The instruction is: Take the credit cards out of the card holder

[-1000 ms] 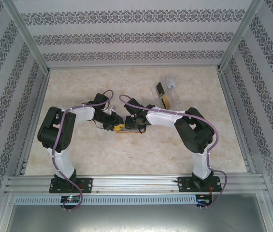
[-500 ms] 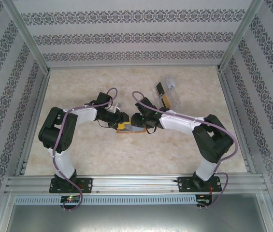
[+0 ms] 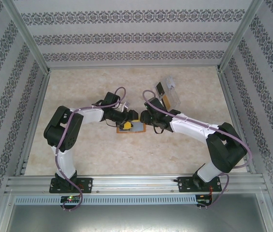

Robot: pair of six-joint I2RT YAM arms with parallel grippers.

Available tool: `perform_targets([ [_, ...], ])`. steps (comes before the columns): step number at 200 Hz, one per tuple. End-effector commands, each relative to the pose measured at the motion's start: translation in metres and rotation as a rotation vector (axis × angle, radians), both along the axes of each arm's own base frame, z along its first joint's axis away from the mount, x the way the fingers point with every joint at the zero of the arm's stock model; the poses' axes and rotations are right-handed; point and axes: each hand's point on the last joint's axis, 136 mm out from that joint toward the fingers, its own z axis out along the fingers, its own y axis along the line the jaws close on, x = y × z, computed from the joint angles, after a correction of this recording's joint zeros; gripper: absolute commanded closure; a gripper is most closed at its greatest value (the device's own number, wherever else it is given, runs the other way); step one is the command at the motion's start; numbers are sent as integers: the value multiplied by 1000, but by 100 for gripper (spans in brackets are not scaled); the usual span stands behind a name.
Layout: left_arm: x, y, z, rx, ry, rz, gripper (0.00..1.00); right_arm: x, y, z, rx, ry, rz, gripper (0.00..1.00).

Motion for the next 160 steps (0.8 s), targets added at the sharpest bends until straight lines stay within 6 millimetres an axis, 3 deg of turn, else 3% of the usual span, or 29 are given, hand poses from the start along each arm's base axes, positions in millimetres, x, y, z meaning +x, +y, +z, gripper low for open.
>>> perform_targets([
  [1, 5, -5, -3, 11, -11, 15, 31, 6, -4, 10, 11, -40, -37, 57],
  [41, 9, 5, 7, 48, -46, 41, 48, 4, 12, 7, 20, -22, 20, 58],
  [89, 18, 53, 22, 165, -120, 135, 57, 0, 57, 7, 12, -1, 171, 58],
  [131, 21, 106, 19, 247, -95, 277, 56, -8, 87, -26, -47, 117, 242, 53],
  [160, 18, 122, 12, 271, -60, 318, 50, -13, 90, -49, -94, 210, 238, 47],
])
